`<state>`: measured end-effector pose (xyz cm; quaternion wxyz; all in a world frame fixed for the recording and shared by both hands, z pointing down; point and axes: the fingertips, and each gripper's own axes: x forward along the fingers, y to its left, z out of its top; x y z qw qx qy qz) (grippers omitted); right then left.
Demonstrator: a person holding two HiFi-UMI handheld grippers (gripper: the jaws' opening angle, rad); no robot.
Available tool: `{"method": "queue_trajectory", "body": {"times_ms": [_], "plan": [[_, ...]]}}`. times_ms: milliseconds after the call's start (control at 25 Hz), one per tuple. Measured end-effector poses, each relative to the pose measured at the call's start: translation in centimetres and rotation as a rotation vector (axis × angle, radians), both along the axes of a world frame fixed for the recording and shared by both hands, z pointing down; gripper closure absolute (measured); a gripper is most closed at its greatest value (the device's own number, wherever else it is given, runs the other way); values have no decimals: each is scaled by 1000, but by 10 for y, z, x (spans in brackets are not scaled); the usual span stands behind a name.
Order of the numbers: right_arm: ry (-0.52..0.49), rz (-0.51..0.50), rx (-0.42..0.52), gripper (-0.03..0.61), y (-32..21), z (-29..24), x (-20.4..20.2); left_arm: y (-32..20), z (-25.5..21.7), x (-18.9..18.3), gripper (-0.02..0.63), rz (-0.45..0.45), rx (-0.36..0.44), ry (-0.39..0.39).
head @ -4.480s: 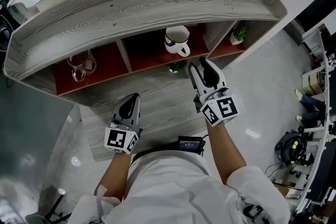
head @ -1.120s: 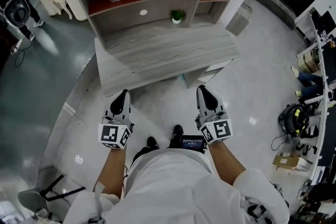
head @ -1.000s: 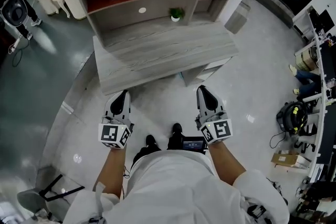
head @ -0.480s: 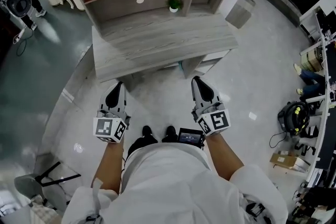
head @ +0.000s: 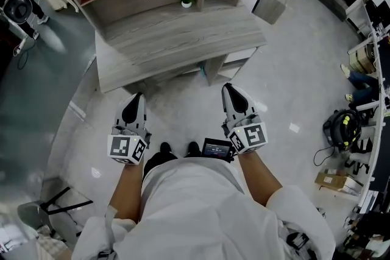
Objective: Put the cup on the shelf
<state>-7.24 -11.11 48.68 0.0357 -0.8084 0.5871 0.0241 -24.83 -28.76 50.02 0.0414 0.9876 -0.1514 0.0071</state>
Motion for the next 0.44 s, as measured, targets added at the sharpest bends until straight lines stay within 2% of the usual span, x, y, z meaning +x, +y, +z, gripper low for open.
{"method": "queue_trajectory", "body": {"times_ms": [240,440], "plan": [[-21,10,11,541,6,6,21,12,-8,17,607,-1,14,3],[-21,-24,29,541,-2,1,25,10,-11,19,607,-24,17,-8]]}}
